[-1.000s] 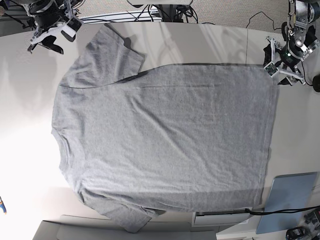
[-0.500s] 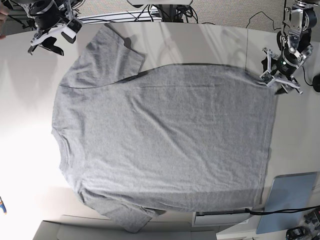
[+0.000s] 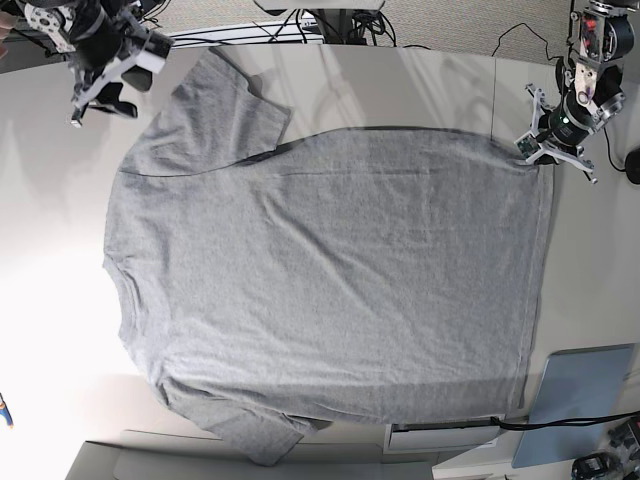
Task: Fold the T-shirt properly
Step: 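Move both grippers down to the shirt's shoulder corners and grasp them, then lift the shoulder corners with both grippers and pull them up, then lay the lifted shoulder edge down over the shirt body with both grippers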
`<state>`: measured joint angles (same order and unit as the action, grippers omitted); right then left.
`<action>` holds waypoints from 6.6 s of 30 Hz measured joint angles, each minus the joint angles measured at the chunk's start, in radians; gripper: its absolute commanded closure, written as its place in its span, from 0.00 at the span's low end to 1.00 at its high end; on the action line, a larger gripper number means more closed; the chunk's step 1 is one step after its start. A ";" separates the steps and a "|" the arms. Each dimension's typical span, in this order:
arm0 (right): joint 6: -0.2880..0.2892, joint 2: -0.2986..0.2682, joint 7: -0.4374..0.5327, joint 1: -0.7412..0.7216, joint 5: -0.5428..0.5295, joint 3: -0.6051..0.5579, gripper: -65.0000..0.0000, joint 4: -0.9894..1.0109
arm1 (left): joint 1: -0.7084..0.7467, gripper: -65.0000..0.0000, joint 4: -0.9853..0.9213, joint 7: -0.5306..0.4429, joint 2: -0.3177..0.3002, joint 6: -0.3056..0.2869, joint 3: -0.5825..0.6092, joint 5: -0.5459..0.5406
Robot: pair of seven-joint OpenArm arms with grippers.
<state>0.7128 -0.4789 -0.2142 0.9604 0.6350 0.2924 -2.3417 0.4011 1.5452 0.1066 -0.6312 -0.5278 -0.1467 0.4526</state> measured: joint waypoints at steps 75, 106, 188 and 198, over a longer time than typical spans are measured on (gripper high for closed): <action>-0.201 -0.244 -0.530 -0.123 -0.171 -0.462 1.00 0.154 | 0.413 1.00 0.297 0.114 -0.037 0.049 -0.168 -0.246; -0.309 -0.240 -0.517 -0.254 -0.112 -0.436 1.00 0.126 | 0.377 1.00 0.328 0.089 -0.026 0.140 -0.256 -0.401; -0.293 -0.174 -0.425 -0.845 -0.342 -0.557 1.00 0.438 | -0.016 0.94 0.139 0.111 0.068 0.044 -0.256 -0.473; -0.298 -0.174 -0.425 -0.845 -0.341 -0.557 0.64 0.438 | -0.016 0.41 0.139 0.114 0.068 0.048 -0.256 -0.473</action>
<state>0.4149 -0.6533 -0.6395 0.1158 0.2935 -0.2649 -1.9034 0.3847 1.6844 0.2207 -0.5629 -0.4793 -0.4023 -0.0204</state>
